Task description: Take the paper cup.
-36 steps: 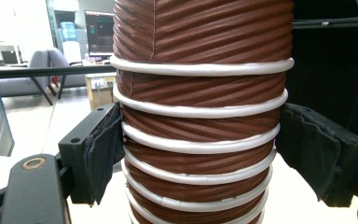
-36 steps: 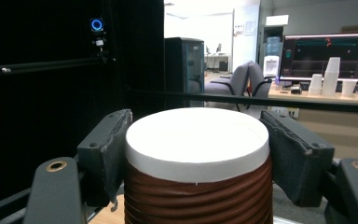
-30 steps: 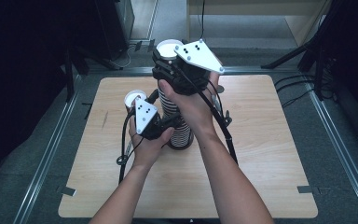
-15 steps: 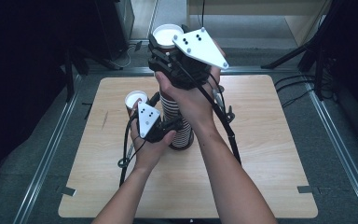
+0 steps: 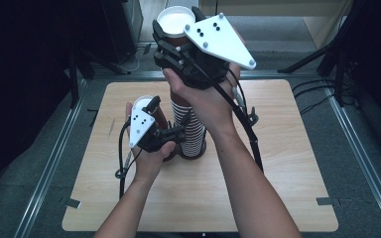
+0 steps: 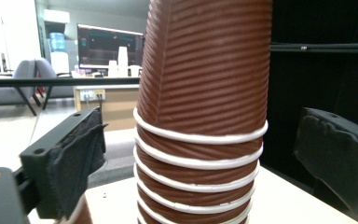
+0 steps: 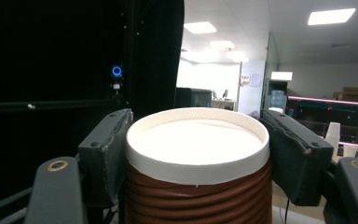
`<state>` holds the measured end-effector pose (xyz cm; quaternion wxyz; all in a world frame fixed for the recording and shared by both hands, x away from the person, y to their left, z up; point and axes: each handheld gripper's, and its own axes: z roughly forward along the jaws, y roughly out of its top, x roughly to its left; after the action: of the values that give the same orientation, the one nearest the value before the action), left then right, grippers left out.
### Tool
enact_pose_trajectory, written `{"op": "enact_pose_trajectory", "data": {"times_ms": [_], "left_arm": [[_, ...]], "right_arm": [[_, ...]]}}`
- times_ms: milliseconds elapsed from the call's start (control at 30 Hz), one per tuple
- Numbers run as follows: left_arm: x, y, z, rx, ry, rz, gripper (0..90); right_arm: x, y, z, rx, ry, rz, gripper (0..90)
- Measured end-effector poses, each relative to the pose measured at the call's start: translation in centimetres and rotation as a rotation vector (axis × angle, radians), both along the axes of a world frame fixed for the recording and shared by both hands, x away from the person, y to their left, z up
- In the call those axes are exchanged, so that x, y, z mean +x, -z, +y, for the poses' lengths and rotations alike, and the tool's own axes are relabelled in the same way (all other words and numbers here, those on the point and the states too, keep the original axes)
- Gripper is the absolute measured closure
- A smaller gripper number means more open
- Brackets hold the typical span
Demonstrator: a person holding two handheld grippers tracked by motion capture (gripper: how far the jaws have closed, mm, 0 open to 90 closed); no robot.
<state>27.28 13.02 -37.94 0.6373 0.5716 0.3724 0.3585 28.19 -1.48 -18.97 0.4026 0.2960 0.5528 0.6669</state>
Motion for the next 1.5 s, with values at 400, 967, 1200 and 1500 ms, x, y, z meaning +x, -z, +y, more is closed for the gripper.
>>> {"op": "enact_pose_trajectory", "data": {"times_ms": [400,967,1200,1500], "left_arm": [[-1.0,-0.5,1.3,-0.001,0.025,-0.028,0.0],[-2.0,0.0,1.0,-0.027,0.05,-0.026,0.0],[-2.5,0.8,0.4,-0.017,0.067,-0.017,0.0],[-3.4,2.5,-0.3,-0.013,0.126,-0.001,0.0]], "right_arm": [[-1.6,-1.5,-2.4,0.024,0.007,-0.059,27.3],[-2.4,0.8,-8.2,0.034,0.108,-0.064,27.3],[-2.2,2.7,-9.6,0.029,0.127,-0.032,27.3],[-2.1,6.8,-9.3,-0.012,0.115,0.015,27.3]]}}
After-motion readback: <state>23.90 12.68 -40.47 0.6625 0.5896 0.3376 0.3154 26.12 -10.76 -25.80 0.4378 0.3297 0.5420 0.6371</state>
